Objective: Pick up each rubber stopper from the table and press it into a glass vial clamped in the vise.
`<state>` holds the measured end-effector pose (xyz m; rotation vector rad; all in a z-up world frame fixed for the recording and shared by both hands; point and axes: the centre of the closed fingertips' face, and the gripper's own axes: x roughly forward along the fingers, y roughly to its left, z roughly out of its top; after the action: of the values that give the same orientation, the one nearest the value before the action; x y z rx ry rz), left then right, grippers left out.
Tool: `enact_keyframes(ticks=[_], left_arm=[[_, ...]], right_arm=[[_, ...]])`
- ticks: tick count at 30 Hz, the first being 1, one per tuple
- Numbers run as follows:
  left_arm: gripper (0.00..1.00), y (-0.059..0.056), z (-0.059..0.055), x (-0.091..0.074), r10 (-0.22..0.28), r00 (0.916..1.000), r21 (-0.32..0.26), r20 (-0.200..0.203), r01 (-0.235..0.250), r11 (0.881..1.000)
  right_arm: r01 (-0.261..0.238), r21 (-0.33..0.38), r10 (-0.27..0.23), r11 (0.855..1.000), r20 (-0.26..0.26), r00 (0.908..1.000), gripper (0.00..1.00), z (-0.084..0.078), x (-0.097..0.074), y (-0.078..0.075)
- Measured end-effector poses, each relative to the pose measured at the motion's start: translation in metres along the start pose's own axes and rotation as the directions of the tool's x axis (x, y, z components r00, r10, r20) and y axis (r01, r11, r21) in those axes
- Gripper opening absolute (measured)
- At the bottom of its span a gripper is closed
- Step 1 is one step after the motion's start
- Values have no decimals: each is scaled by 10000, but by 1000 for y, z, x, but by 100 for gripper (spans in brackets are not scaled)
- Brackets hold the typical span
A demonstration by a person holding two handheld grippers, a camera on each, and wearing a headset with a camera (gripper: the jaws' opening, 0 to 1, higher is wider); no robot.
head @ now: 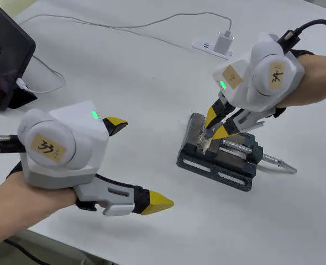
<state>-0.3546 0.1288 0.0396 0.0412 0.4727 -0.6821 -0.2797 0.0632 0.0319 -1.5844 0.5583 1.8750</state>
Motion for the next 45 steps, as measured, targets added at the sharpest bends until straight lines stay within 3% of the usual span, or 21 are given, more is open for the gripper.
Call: enact_keyframes(ticks=[14,21,23,29,37,45], left_arm=[[99,0,-4,2,-72,10000,-77,-28,72,9999],[99,-2,-4,3,-120,9999,-81,-41,120,9999],[99,-2,-4,3,-125,9999,-85,-35,125,9999],[99,-1,-5,3,-102,9999,-103,-37,102,9999],[99,-2,-5,3,-138,9999,-74,-47,138,9999],[99,-4,-2,5,-180,9998,-49,-15,180,9998]], right_arm=[[-227,344,231,9992,-122,9997,5,-1,1,-2],[-399,972,436,9945,-358,9984,5,-3,3,-4],[-467,1645,551,9853,-469,9974,5,-3,3,-4],[-615,1969,763,9785,-687,9947,5,-3,5,-9],[-512,3085,771,9498,-724,9944,4,-6,5,-7],[-316,3719,681,9277,-853,9940,3,-6,6,-7]])
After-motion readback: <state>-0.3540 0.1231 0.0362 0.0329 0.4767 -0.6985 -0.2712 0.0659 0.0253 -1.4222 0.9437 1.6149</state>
